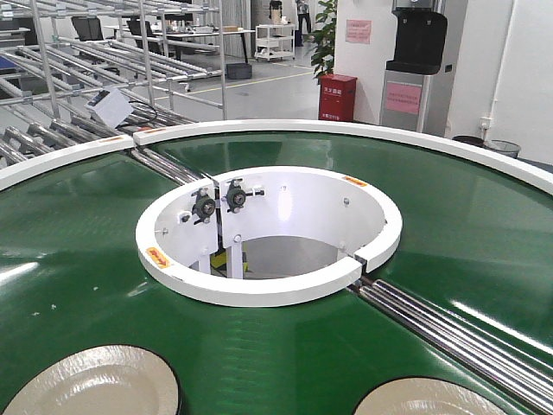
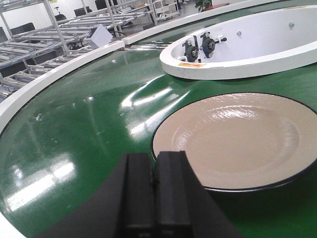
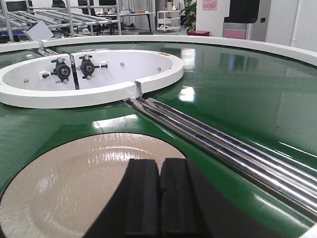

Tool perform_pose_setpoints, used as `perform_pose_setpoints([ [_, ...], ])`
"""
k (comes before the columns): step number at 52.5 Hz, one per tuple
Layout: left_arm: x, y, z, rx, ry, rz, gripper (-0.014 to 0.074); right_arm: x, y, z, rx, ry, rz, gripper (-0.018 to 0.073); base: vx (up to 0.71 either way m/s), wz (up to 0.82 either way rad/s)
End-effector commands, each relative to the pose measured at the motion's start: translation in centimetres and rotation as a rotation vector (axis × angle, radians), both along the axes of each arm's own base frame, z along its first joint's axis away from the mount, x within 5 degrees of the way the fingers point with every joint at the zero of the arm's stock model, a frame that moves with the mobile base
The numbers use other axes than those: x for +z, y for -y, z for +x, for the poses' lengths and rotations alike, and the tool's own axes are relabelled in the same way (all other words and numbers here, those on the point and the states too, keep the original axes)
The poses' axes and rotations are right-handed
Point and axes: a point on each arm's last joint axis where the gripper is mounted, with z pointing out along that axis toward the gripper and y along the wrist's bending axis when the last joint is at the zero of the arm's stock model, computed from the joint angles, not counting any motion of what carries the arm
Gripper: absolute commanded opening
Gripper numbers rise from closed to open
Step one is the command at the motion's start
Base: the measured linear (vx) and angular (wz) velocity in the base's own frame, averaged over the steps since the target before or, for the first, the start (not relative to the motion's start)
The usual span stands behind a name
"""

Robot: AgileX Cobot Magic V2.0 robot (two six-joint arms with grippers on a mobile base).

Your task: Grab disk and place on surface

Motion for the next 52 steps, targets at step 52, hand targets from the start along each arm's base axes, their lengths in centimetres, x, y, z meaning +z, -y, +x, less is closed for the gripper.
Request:
perform_pose_setpoints([
  [52, 3.7, -0.3, -0.6, 0.021, 0.430, -0.081, 0.0001, 0.9, -0.2, -0.1, 0.025, 0.147, 0.004, -0.0009, 0.00, 0.00],
])
